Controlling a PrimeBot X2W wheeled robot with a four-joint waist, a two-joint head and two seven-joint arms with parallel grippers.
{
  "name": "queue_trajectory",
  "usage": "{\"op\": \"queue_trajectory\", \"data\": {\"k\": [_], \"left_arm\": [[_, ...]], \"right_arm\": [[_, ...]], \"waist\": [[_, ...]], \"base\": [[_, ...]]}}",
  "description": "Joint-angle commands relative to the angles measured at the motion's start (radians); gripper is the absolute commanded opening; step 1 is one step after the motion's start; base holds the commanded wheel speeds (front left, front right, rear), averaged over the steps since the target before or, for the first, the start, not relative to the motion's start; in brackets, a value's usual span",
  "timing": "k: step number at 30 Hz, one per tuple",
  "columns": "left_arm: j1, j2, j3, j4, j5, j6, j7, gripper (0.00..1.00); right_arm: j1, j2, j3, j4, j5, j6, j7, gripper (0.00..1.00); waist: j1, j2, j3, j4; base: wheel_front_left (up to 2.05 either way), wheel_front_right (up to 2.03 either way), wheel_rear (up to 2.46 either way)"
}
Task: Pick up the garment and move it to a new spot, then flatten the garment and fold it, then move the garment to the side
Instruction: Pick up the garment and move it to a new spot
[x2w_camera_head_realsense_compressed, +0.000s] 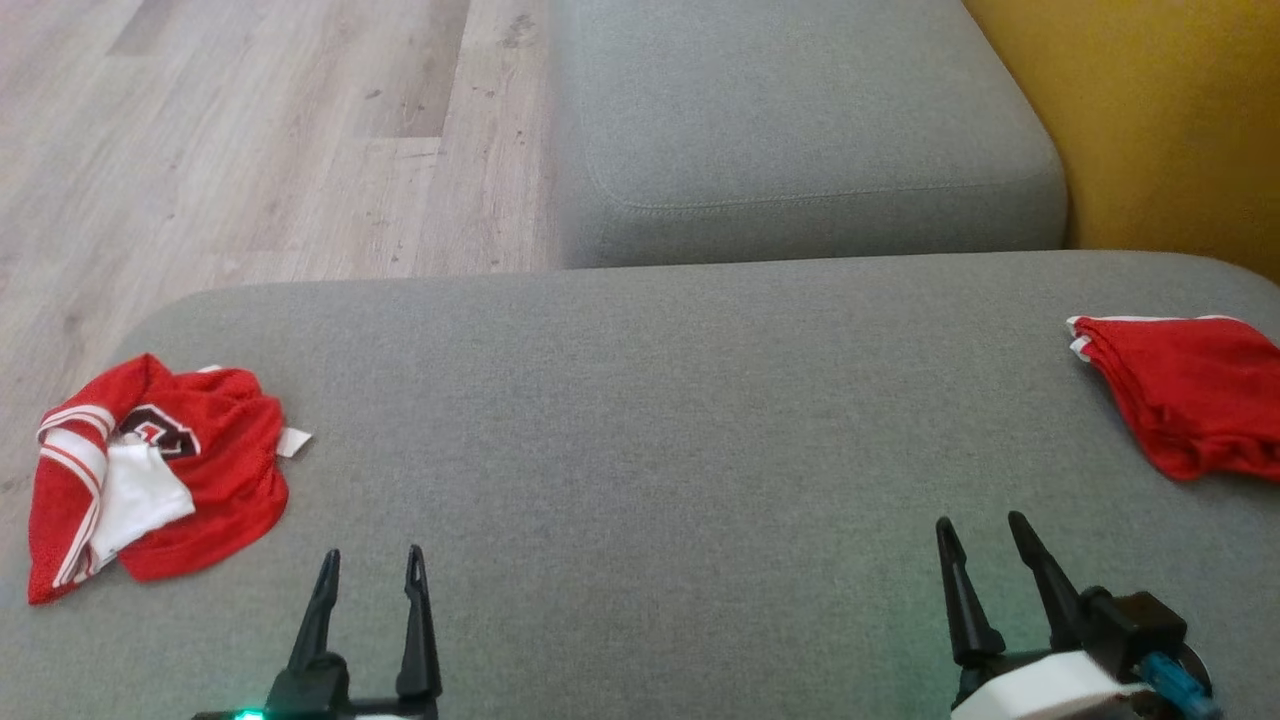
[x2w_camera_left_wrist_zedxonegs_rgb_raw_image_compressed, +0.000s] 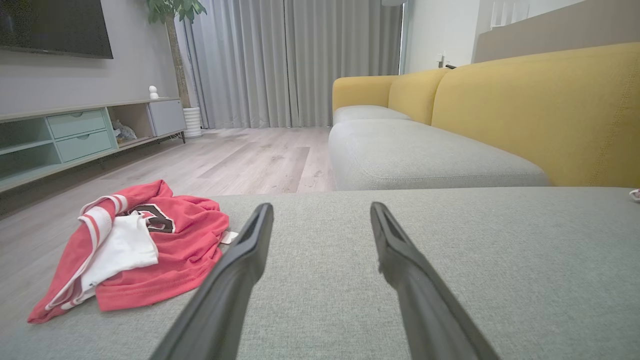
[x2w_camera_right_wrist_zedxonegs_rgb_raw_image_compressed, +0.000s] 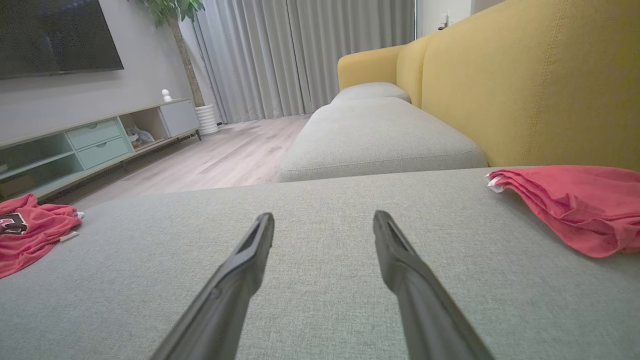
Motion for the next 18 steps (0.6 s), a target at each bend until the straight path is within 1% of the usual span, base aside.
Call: {"op": "queue_trajectory", "data": {"k": [1, 11, 15, 18], "left_arm": [[-0.058, -0.001, 0.036, -0.032, 0.008, 0.004, -0.005, 1.0], [-0.058, -0.001, 0.043, -0.039, 0.011, 0.003, -0.005, 1.0], [-0.056, -0.001, 0.062, -0.041, -0.004, 0.007, -0.005, 1.0], [-0.055, -0.001, 0.077, -0.043, -0.001, 0.009, -0.005, 1.0]], "right_arm": [[-0.032, 0.0, 0.023, -0.037, 0.003, -0.001, -0.011, 1.0], [-0.033, 0.0, 0.005, -0.034, -0.004, -0.001, -0.011, 1.0], [-0.034, 0.0, -0.003, -0.034, -0.009, -0.001, -0.011, 1.0], [-0.036, 0.001, -0.001, -0.036, -0.01, -0.001, -0.011, 1.0]], "waist": [[-0.0001, -0.0001, 0.002, -0.002], [-0.0001, -0.0001, 0.011, 0.003], [-0.0001, -0.0001, 0.023, 0.025], [-0.0001, -0.0001, 0.033, 0.056]], "base": [[0.0, 0.0, 0.0], [0.0, 0.0, 0.0], [0.0, 0.0, 0.0], [0.0, 0.0, 0.0]]}}
